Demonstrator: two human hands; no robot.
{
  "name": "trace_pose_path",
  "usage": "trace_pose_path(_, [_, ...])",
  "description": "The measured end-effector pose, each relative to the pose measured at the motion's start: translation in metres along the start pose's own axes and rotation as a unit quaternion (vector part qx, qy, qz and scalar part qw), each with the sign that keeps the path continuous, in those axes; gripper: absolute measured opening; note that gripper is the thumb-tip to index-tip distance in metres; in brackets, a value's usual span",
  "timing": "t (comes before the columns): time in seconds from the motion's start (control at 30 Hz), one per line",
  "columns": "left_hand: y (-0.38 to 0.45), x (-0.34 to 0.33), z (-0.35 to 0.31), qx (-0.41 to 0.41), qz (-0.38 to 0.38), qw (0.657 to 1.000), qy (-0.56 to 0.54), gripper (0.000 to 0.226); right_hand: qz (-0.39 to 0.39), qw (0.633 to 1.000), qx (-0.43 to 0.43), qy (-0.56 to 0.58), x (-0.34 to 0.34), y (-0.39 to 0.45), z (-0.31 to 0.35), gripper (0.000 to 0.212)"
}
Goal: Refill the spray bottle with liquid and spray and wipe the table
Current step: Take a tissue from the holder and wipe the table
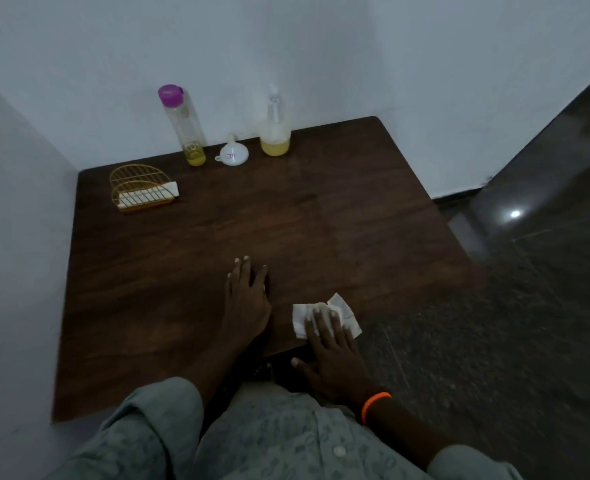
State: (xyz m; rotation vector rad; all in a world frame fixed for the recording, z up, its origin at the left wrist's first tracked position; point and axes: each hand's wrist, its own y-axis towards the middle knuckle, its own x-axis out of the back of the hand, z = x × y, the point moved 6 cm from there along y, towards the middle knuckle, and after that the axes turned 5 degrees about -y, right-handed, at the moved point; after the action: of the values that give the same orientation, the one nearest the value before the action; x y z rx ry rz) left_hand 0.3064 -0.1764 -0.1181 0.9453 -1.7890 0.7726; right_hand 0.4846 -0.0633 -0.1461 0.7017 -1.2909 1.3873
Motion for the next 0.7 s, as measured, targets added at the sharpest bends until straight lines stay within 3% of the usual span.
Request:
trace_pose_path(0.13, [-0.022,0.0,-0.009,-0.058,0.021,0.998,-0.008,0.072,0.001,0.998,0.06,-0.025,-0.008,0.004,0.03,0.088])
trace_pose_path(0.3, [-0.053,-0.017,-0.007,-0.124,0.056,0.991,-0.01,0.055,0.024,0.988,0.147,-0.034,-0.012,0.008,0.062,0.079])
trace_pose_path(0.43, [-0.078,-0.02,-0.011,-0.187,0.021,0.981,-0.042,0.041,-0.013,0.989,0.148,0.004,0.024,0.009,0.047,0.067])
trace_pose_path(0.53, [-0.085,-0.023,-0.014,-0.189,0.029,0.981,-0.012,0.038,-0.032,0.987,0.149,-0.05,0.027,0.018,0.022,0.05])
trace_pose_path(0.7, [-0.087,-0.029,-0.014,-0.199,0.049,0.979,-0.002,0.039,-0.073,0.981,0.16,-0.087,0.026,0.023,0.019,0.053])
